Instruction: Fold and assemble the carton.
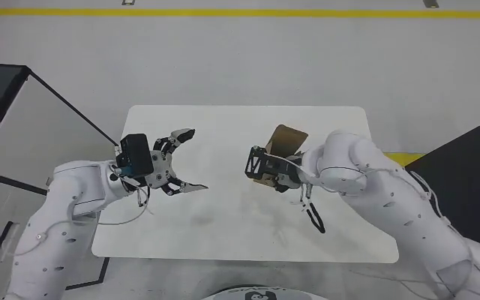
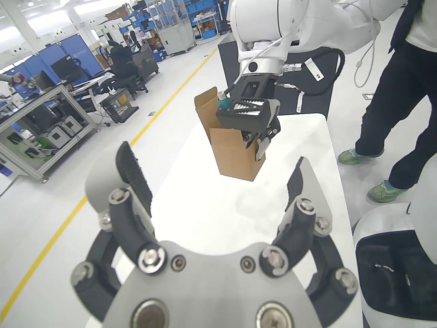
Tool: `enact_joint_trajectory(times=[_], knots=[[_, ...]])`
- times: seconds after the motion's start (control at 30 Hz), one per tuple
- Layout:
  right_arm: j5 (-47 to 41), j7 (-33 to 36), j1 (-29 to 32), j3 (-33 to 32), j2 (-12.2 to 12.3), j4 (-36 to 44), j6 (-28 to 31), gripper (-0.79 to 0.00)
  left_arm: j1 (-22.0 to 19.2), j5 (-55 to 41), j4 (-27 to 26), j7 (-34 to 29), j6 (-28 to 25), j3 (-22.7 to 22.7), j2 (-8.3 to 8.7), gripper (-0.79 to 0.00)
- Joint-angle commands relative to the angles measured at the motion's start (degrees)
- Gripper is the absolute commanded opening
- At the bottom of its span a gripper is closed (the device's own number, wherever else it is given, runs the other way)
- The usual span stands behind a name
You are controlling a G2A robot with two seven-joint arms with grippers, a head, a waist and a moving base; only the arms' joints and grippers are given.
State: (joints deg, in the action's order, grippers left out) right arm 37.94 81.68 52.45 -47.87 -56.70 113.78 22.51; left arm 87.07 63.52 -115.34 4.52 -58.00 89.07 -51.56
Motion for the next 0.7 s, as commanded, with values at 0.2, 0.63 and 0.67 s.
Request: enact_joint_trajectory(times=[0.2, 0.63, 0.67], knots=[[2.9, -2.0, 0.2, 1.0, 0.1, 0.8, 2.1, -0.785, 0.0, 0.0, 0.0, 0.0, 0.0, 0.0, 0.0, 0.0], [11.1, -9.9, -3.2, 8.8, 3.4, -2.6, 10.0, -0.785, 0.0, 0.0, 0.0, 0.0, 0.0, 0.0, 0.0, 0.0], [11.1, -9.9, -3.2, 8.8, 3.4, -2.6, 10.0, -0.785, 0.0, 0.0, 0.0, 0.0, 0.0, 0.0, 0.0, 0.0]])
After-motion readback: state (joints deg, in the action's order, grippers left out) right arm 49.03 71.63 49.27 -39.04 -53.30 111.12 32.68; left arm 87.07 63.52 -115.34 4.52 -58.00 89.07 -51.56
